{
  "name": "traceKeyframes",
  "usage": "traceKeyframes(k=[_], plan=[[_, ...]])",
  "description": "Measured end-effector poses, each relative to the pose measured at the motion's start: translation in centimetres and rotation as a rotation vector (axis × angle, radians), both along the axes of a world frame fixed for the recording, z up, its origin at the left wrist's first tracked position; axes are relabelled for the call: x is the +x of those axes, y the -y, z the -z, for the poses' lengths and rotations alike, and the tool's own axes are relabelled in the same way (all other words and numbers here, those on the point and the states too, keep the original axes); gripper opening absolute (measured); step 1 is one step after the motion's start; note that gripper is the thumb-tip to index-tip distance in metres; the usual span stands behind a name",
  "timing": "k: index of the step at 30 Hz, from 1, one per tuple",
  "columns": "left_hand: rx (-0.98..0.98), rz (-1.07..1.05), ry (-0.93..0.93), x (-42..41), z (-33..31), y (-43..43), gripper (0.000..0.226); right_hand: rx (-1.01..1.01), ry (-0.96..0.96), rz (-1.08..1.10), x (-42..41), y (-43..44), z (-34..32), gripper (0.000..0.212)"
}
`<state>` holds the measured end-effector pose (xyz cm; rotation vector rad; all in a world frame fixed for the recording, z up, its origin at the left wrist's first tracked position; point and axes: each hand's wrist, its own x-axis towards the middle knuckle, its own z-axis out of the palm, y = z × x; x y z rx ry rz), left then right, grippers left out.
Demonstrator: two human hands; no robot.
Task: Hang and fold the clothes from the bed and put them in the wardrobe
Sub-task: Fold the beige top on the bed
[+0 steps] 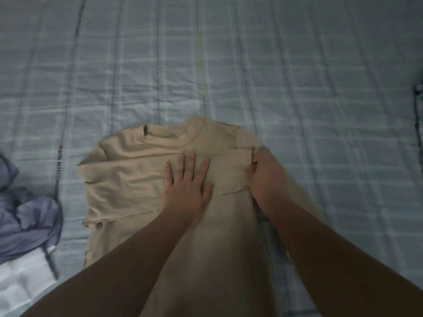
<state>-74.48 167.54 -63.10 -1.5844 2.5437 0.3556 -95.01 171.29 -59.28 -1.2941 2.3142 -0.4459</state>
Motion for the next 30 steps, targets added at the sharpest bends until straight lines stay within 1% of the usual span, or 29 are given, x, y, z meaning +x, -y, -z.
traceKeyframes(k=[2,3,6,7,9,11,13,16,18,20,23,25,27,28,30], plan=[[-0.008,0.001,0.005,0.0,0.1,0.1,0.062,0.010,0.000,-0.006,-0.2,0.0,0.1,0.023],[-0.008,0.001,0.006,-0.1,0.0,0.1,0.062,-0.012,0.031,0.013,-0.2,-0.1,0.0,0.021],[0.012,0.045,-0.010,-0.7,-0.9,-0.3,0.063,-0.179,0.188,0.204,-0.7,-1.9,-1.3,0.014],[0.010,0.083,-0.022,-1.4,-1.4,-0.7,0.062,-0.233,0.193,0.262,-1.2,-3.1,-2.0,0.014],[0.003,0.166,-0.060,-3.0,-2.7,-1.8,0.062,-0.266,0.147,0.325,-2.7,-6.3,-2.7,0.017],[0.026,0.237,-0.113,-5.3,-3.6,-3.0,0.061,-0.201,0.088,0.348,-4.8,-10.1,-2.4,0.021],[0.054,0.291,-0.154,-7.8,-4.5,-4.2,0.062,-0.068,0.039,0.369,-6.8,-14.1,-1.9,0.027],[0.089,0.367,-0.220,-11.6,-5.4,-6.2,0.068,0.128,0.016,0.444,-8.7,-19.0,-2.0,0.039],[0.107,0.463,-0.242,-13.6,-5.6,-7.8,0.070,0.214,-0.005,0.467,-9.5,-21.5,-2.1,0.042],[0.138,0.574,-0.205,-15.1,-5.7,-9.4,0.069,0.289,-0.018,0.487,-9.8,-23.7,-2.3,0.039],[0.218,0.692,-0.090,-16.5,-5.6,-12.2,0.067,0.396,-0.014,0.489,-10.1,-27.0,-2.7,0.028],[0.226,0.697,-0.012,-17.3,-5.7,-13.9,0.071,0.466,0.024,0.482,-10.4,-29.0,-2.9,0.020],[0.220,0.693,0.087,-18.1,-6.0,-15.4,0.068,0.508,0.082,0.466,-11.0,-30.4,-2.9,0.013],[0.221,0.692,0.116,-18.5,-6.0,-15.9,0.063,0.506,0.113,0.443,-11.3,-30.9,-2.7,0.015],[0.223,0.666,0.116,-19.0,-5.8,-16.5,0.057,0.448,0.146,0.404,-11.9,-31.6,-2.4,0.022]])
